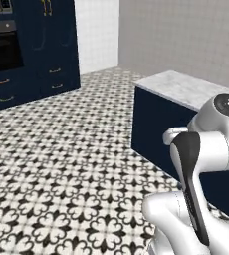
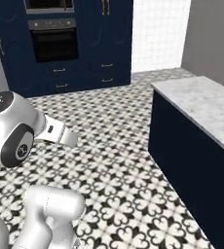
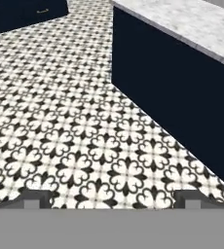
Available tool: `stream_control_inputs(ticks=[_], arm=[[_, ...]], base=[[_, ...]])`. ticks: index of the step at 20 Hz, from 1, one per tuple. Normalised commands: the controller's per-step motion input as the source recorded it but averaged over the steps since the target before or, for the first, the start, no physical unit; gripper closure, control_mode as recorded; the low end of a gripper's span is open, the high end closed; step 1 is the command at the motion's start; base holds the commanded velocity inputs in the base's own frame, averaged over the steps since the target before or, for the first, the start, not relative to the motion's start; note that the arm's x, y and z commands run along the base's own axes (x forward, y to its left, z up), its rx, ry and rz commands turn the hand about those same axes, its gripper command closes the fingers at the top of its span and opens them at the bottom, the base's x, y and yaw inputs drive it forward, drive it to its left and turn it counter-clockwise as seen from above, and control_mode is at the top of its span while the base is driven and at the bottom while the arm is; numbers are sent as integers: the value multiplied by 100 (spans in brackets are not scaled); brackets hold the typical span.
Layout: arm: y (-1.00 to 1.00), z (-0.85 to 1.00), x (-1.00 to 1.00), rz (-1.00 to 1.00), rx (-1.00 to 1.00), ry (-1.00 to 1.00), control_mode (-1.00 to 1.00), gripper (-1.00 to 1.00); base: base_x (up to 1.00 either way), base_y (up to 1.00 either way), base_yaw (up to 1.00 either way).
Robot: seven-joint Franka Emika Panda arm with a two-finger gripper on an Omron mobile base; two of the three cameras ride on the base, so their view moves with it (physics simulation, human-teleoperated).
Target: Pick up the knife from the drawer and place it on the cutting board. Then place the meat from the plate to the cutting board.
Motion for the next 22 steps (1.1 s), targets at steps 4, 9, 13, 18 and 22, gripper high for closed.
stream_control_inputs(ticks=[4,9,13,18,22], arm=[[0,0,0,0,0,0,100,-100],[0,0,0,0,0,0,100,-100],[0,0,0,0,0,0,100,-100],[0,0,0,0,0,0,100,-100],[0,0,0,0,0,0,100,-100]], base=[[-18,0,84],[-19,0,87],[-14,0,88],[-12,0,88],[-2,0,88]])
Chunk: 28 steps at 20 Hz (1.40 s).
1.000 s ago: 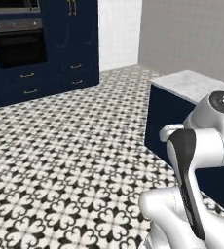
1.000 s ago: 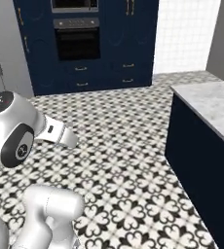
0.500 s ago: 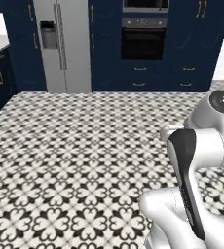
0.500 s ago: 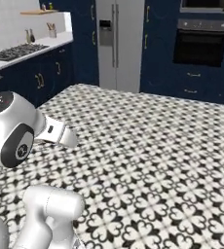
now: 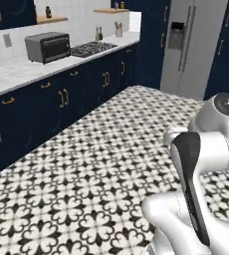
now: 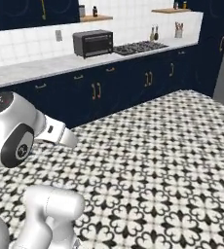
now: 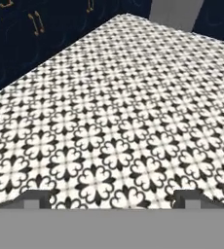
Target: Pick up the knife from the drawer and place it on the cutting board. Then place the meat from the plate to the cutting board.
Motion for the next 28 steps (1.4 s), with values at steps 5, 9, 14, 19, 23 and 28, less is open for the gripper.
stream_control_inputs(ticks=[5,9,14,19,23,28], arm=[[0,0,0,0,0,0,100,-100],[0,0,0,0,0,0,100,-100],[0,0,0,0,0,0,100,-100],[0,0,0,0,0,0,100,-100],[0,0,0,0,0,0,100,-100],[0,0,0,0,0,0,100,-100]], base=[[0,0,89],[0,0,88],[0,-1,79],[0,-10,76],[25,-12,59],[98,-3,27]])
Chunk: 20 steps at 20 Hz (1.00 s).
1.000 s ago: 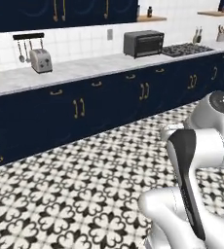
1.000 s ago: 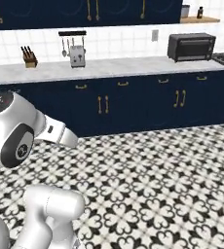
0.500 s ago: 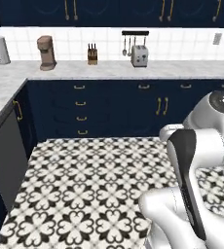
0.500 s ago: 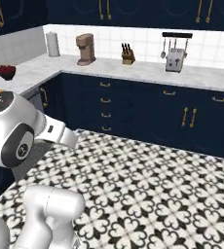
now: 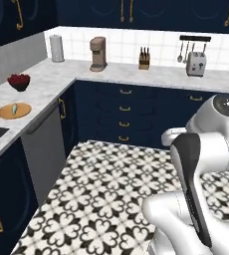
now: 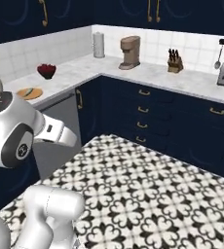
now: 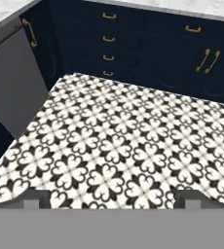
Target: Pick up the knife from the drawer and place it on the cutting board. Then place the meat from the plate to the cutting board.
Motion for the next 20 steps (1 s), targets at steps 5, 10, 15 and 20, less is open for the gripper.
stream_control_inputs(ticks=[5,10,15,20], arm=[[0,0,0,0,0,0,100,-100],[0,0,0,0,0,0,100,-100],[0,0,0,0,0,0,100,-100],[0,0,0,0,0,0,100,-100]], base=[[100,0,35],[100,-20,55],[100,-31,70],[100,-7,64]])
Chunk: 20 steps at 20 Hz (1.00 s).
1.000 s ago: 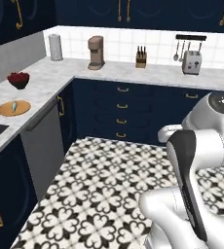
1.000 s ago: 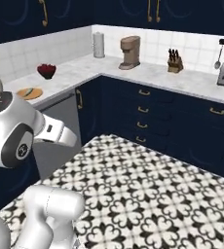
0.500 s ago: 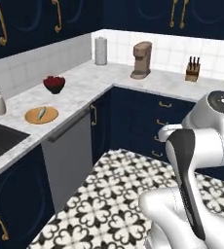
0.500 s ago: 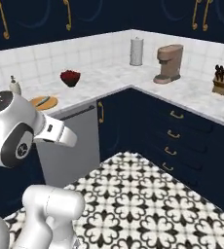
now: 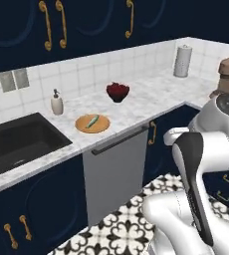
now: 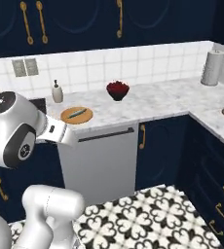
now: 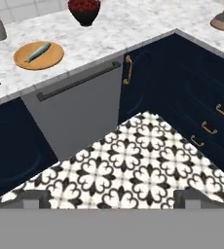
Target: Pick up the knife from the drawer and place it on the cutting board. Then place the meat from the plate to the cutting board.
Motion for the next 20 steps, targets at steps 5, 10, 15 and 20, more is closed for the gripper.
stream_control_inputs(ticks=[5,10,15,20], arm=[[0,0,0,0,0,0,100,-100],[0,0,0,0,0,0,100,-100],[0,0,0,0,0,0,100,-100],[0,0,0,0,0,0,100,-100]], base=[[82,-1,58],[67,-25,45],[40,-59,28],[65,-30,23]])
